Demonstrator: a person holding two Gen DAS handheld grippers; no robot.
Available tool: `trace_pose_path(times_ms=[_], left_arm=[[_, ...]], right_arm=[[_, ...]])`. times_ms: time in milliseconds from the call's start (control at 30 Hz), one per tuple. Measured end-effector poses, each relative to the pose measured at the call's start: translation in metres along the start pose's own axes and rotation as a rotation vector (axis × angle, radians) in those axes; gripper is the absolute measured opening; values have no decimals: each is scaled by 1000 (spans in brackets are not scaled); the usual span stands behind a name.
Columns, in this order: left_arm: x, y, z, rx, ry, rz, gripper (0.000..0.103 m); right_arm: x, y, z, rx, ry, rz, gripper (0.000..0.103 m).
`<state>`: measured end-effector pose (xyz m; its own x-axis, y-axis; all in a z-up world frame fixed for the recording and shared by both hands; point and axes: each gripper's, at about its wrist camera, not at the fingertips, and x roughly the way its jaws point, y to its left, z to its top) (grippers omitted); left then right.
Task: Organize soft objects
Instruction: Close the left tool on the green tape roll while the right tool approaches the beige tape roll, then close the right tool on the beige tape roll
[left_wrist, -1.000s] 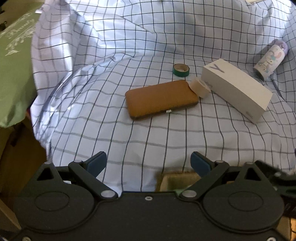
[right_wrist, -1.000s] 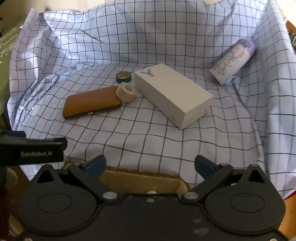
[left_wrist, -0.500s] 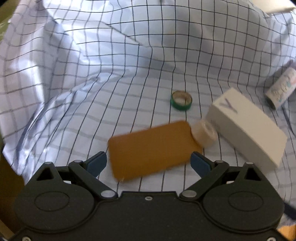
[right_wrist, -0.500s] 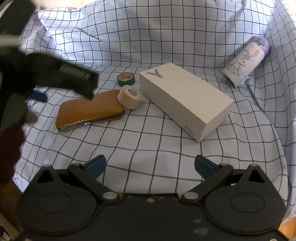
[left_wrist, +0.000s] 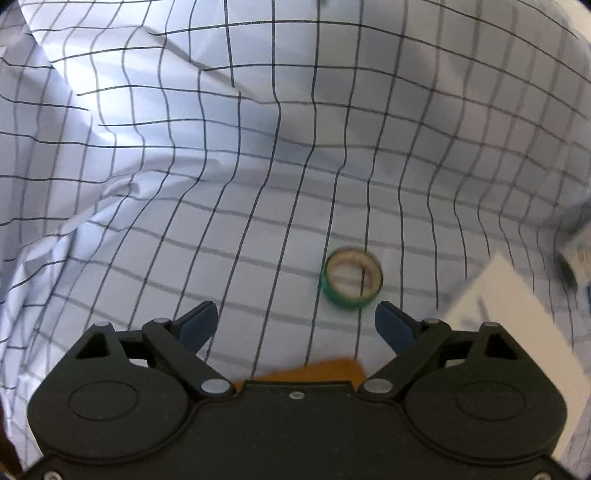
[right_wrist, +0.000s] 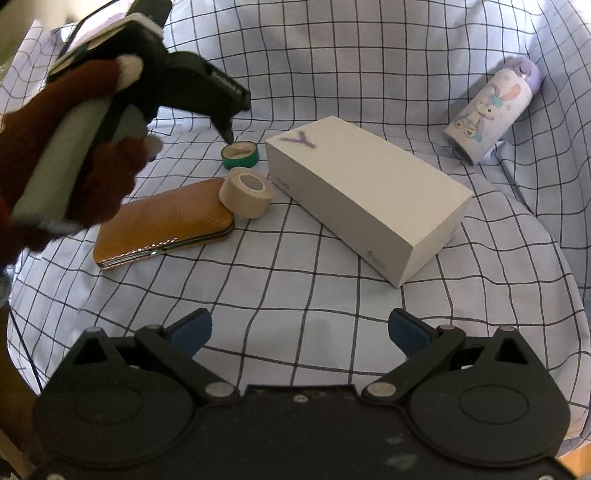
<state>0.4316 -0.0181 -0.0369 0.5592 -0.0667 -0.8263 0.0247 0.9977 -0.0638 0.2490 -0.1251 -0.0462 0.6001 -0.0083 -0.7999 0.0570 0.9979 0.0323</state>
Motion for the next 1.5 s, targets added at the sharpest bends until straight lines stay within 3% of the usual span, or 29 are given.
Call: trace_pose_path(times_ms=[200,400,533,633,767,1000,1200,1333,1500], left_arm=[[23,-19,27,-1,21,6,89],[44,-36,34,29,48,13,88],[57,-42,33,49,71,32,80],[63,-43,30,68,91,36,61],[60,-41,26,105,69,39,49],[52,-9,21,126,73,64,48],[47,22,17,144,63,98,48],[44,42,14,127,64,81,48],[44,62,8,106,54,46,48]], right_arm=[[2,-3,4,15,-1,9,102],[1,-1,5,10,2,24,102],[1,1,4,1,1,26,102],[-1,1,5,3,-5,29,102],[-5,1,7,-1,-19,28,102],[-11,7,23,29,-53,85,101],[4,17,47,109,-29,115,84],[24,21,63,180,14,136,72],[52,25,84,270,45,117,70]])
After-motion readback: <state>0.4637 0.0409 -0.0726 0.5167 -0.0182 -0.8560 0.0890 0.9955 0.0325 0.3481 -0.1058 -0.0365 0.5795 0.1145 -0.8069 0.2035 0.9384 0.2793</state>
